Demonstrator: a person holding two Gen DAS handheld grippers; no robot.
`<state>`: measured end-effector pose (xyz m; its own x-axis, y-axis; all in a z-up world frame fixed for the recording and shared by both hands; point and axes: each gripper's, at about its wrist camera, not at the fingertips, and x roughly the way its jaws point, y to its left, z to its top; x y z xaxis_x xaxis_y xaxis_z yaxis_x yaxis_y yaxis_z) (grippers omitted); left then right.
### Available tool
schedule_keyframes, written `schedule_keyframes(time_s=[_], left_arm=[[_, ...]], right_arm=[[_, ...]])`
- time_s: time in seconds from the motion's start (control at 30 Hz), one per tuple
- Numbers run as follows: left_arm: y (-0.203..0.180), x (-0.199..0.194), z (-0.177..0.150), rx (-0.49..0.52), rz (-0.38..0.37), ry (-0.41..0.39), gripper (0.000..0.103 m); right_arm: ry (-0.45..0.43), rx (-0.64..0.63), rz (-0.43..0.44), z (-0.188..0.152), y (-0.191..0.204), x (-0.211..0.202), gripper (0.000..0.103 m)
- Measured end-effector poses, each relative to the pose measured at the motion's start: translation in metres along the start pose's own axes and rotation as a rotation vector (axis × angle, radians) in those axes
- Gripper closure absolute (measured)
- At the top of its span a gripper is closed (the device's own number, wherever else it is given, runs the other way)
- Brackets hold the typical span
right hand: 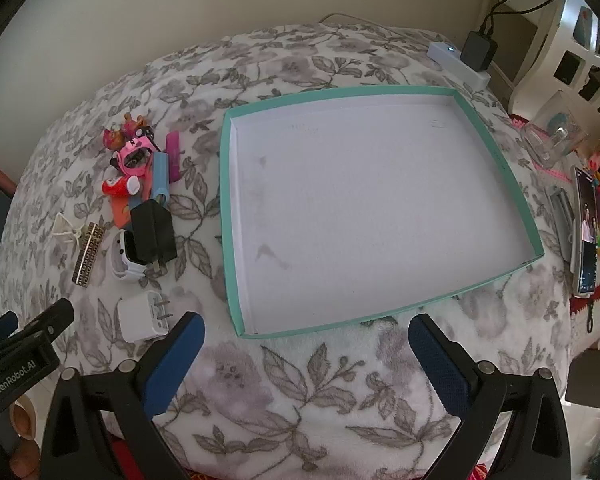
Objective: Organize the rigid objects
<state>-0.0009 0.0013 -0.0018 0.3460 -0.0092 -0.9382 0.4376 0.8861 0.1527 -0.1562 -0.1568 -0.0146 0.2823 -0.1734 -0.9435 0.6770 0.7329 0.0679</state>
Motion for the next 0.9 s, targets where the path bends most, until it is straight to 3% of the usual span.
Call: schedule_keyframes(time_s=[0.9], left_arm=[[-0.0016, 0.0001, 0.0008, 0.001, 0.004, 0.002, 0.000]], right_arm=[[0.006, -0.013, -0.011, -0.0010, 0.0010, 0.0011, 0.000]])
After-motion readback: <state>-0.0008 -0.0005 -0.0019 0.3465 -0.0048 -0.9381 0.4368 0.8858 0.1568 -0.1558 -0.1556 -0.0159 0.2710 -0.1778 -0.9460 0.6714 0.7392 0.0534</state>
